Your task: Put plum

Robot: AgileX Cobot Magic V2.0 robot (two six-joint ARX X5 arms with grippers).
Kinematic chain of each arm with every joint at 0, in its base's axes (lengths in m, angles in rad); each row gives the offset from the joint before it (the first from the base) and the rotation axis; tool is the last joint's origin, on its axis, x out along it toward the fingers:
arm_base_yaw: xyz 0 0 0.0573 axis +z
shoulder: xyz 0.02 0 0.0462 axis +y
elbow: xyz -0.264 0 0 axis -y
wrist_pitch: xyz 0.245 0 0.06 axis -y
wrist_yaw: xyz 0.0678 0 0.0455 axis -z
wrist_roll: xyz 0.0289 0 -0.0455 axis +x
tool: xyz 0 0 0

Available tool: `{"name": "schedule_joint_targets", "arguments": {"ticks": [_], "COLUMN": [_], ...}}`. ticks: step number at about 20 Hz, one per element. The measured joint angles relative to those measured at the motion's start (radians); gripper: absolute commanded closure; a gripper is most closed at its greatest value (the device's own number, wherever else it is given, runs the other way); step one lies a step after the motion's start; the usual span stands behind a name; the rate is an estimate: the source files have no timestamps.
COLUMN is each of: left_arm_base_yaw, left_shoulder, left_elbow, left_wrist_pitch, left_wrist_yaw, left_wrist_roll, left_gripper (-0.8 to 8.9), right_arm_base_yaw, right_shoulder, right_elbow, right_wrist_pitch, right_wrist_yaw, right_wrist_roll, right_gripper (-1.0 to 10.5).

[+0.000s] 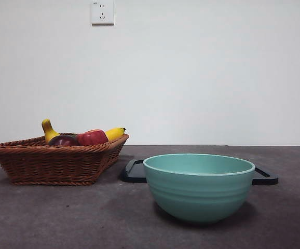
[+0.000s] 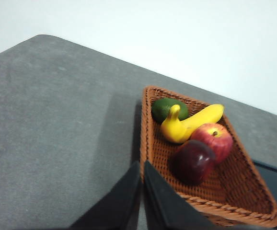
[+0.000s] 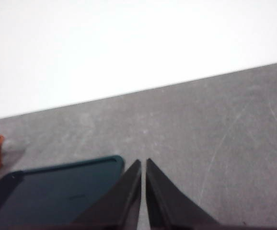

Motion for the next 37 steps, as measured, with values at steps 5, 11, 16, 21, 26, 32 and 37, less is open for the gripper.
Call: {"name": "schedule_joint_targets", "arguments": {"ticks": [5, 11, 16, 21, 26, 32, 37], "left_arm_base_yaw": [0.0, 0.0, 0.0, -0.002, -0.027, -0.05, -0.05], "left_shoulder": [0.061, 0.17, 0.278, 0.368, 0.459, 0.497, 0.497], "left_elbow": [0.119, 0.307, 0.437, 0.532, 0.606, 0.623, 0.624], "left_wrist_pitch": [-0.095, -0.252, -0.393, -0.505, -0.635, -0.707, -0.706], "left_wrist_yaw": [0.026, 0.132, 0.233, 0.33, 0.426, 0.472, 0.472], "left_wrist_roll": [-0.005, 0.041, 0.139, 0.23, 0.327, 0.398, 0.401], "left_gripper": [8.04, 8.04, 8.04, 8.04, 8.04, 8.04, 5.6], "right_arm_base_yaw": [0.0, 0.0, 0.0, 0.004, 0.062, 0.181, 0.196], "right_shoulder": [0.068, 0.203, 0.359, 0.497, 0.613, 0.656, 0.656], "right_elbow": [0.135, 0.328, 0.491, 0.629, 0.734, 0.744, 0.745], "right_wrist_pitch": [-0.129, -0.272, -0.428, -0.563, -0.732, -0.888, -0.886], "right_wrist_yaw": [-0.043, -0.154, -0.287, -0.403, -0.478, -0.477, -0.476], "right_wrist_roll": [0.004, -0.008, -0.057, -0.131, -0.235, -0.357, -0.373], "right_gripper": [9.4, 9.4, 9.4, 9.4, 9.4, 9.4, 7.1]}}
